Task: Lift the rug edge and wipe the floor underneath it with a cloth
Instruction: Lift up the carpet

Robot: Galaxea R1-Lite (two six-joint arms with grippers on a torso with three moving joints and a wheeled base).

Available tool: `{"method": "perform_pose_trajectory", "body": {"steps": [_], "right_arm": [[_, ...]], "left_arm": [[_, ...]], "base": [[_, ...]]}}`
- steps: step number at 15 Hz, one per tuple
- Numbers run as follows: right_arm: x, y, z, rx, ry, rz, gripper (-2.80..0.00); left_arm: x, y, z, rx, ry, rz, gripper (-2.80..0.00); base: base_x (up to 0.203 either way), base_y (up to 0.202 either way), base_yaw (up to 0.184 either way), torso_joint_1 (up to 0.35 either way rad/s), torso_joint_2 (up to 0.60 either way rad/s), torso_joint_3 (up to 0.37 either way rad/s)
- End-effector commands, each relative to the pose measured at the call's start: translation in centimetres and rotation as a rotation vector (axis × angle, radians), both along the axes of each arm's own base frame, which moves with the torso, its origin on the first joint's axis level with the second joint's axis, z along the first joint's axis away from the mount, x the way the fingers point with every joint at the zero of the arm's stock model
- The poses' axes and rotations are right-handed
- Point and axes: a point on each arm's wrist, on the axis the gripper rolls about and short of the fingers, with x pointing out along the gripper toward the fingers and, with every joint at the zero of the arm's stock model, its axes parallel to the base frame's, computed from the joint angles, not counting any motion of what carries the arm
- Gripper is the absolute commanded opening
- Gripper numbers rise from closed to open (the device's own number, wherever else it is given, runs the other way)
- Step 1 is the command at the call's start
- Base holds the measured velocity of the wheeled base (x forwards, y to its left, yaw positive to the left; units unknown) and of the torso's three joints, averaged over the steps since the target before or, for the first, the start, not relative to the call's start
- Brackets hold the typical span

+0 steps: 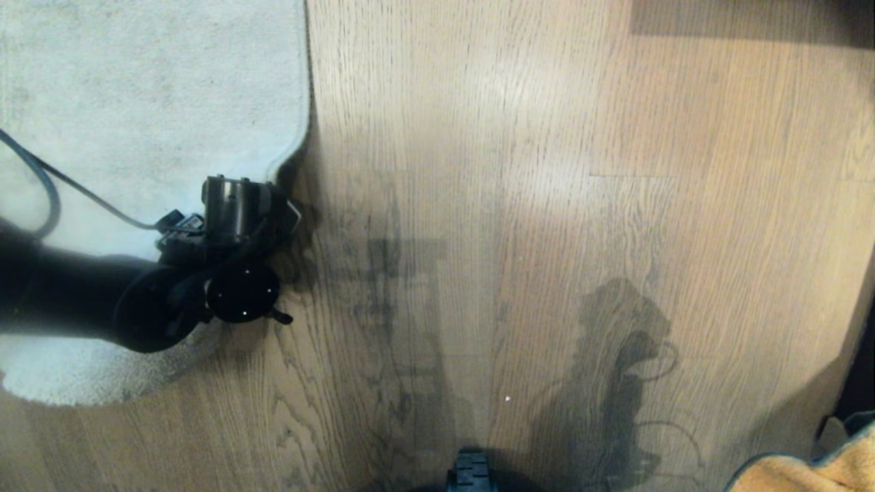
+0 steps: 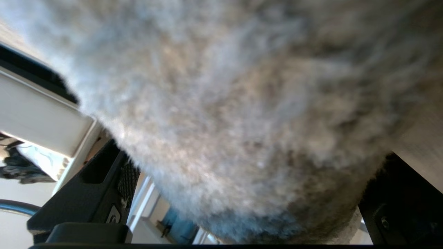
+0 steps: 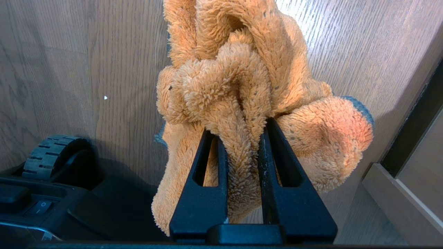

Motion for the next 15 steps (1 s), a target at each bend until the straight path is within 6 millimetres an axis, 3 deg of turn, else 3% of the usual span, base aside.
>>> {"method": "perform_pose_trajectory", "body": {"steps": [1,5,15], "right_arm": [[0.0,0.0,0.0,-0.001,0.001,0.001,-2.80],[0.0,0.0,0.0,-0.001,0.001,0.001,-2.80],[0.0,0.0,0.0,-0.001,0.001,0.001,-2.80]], "left_arm": [[-0.7,-0.4,1.1,0.007,-0.020,-0.012,0.00],[-1.6,-1.6,1.7,0.058,0.008,-0.051,0.00],[-2.0,-1.5,3.0,0.163,0.077,-0.061,0.00]], "base": [[0.000,0.000,0.000,0.000,0.00,0.000],[0.000,0.000,0.000,0.000,0.00,0.000],[0.000,0.000,0.000,0.000,0.00,0.000]]}}
